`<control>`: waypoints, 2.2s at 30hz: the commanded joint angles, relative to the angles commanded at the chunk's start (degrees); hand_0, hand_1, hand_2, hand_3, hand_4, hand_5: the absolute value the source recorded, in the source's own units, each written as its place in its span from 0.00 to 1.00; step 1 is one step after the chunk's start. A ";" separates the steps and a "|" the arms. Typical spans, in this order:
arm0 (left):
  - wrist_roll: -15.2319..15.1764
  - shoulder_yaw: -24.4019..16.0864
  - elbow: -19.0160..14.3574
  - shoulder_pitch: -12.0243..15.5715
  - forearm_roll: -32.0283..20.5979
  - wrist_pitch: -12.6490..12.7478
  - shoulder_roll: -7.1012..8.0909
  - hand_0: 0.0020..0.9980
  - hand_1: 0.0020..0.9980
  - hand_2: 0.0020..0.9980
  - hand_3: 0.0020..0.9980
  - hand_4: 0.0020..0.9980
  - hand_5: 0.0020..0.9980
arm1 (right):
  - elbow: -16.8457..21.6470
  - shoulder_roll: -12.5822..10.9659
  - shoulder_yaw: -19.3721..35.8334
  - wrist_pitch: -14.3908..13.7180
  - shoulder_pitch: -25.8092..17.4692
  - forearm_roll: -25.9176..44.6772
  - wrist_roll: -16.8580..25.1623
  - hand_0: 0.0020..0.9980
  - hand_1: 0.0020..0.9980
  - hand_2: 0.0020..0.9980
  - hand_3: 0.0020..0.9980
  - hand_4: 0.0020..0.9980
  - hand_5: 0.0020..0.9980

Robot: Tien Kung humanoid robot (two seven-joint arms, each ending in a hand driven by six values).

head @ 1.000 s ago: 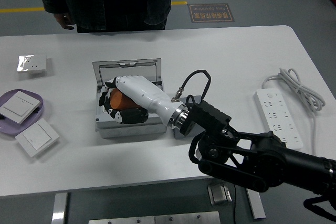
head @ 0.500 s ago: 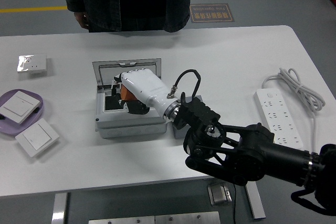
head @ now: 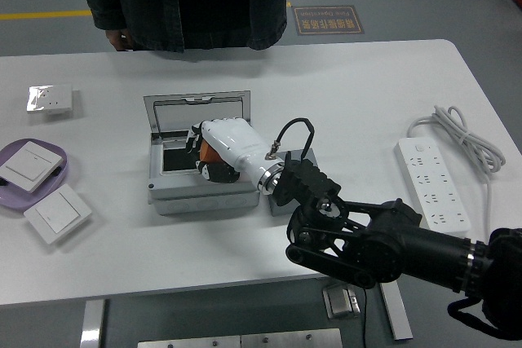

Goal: Pick up the cylinder from the cube,place it in the box,flap close box

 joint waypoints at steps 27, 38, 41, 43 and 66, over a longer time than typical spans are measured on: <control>-0.29 0.60 -0.03 -0.22 -0.55 0.02 -0.38 0.63 0.60 0.55 0.62 0.71 0.24 | 10.38 -4.76 3.16 -5.64 -2.19 10.99 5.85 1.00 0.92 0.89 0.93 0.88 0.42; -0.04 0.19 -0.04 -0.56 0.20 0.00 -0.16 0.63 0.60 0.55 0.62 0.71 0.24 | 10.04 -7.06 5.28 -5.95 2.99 12.86 6.80 0.95 0.85 0.82 0.85 0.87 0.43; 0.05 0.04 -0.04 -0.72 0.44 -0.01 -0.05 0.63 0.60 0.55 0.62 0.71 0.24 | 6.93 -7.04 4.51 -6.05 4.95 14.75 7.55 0.94 0.84 0.81 0.83 0.87 0.43; 0.08 0.01 -0.05 -0.82 0.52 -0.02 0.02 0.63 0.60 0.55 0.62 0.71 0.24 | 4.90 -6.97 3.80 -6.17 5.92 16.27 8.15 0.94 0.84 0.81 0.83 0.87 0.43; -1.60 1.56 -0.21 -1.09 -0.96 0.40 -0.09 0.63 0.60 0.55 0.62 0.71 0.24 | 4.94 -11.01 -3.44 -7.10 4.54 23.60 11.02 0.90 0.82 0.79 0.82 0.83 0.41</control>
